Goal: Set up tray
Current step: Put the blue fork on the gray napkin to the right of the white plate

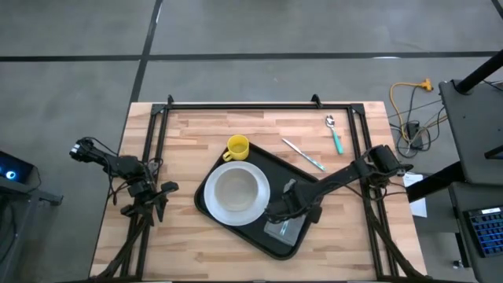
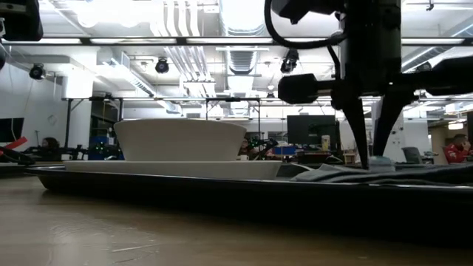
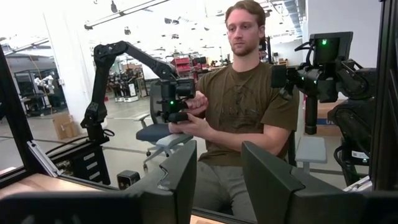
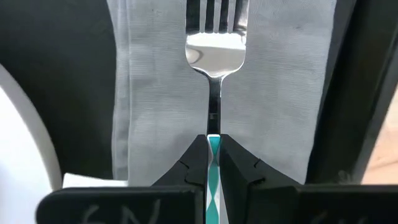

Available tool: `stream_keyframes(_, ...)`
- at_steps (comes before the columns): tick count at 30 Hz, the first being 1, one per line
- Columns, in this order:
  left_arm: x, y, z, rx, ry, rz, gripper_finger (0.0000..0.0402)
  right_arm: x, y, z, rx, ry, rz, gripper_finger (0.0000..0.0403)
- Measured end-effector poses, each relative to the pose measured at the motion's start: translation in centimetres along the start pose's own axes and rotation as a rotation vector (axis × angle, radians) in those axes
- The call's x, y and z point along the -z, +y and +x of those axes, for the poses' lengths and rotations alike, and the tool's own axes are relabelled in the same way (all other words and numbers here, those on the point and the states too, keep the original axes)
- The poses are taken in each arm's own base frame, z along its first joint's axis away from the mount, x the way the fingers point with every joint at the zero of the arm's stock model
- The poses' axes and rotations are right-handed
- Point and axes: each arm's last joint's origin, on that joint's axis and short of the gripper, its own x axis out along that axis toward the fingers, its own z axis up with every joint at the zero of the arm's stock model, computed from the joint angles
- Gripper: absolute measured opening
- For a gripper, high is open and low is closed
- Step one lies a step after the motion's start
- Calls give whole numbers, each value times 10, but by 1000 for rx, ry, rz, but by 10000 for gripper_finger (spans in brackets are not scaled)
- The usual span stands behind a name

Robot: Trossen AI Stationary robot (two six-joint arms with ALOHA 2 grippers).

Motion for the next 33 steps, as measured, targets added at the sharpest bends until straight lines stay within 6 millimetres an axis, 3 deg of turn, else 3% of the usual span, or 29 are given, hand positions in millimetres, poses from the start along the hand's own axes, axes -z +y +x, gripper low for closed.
stream_keyframes(6,0,0,0,0,0,0,112,-2,-2,10,-6,10,13,13)
stream_keyframes(27,0,0,0,0,0,0,112,1,-1,10,-19,44,22,14)
stream_keyframes(33,0,0,0,0,0,0,112,1,-1,9,-22,47,23,48)
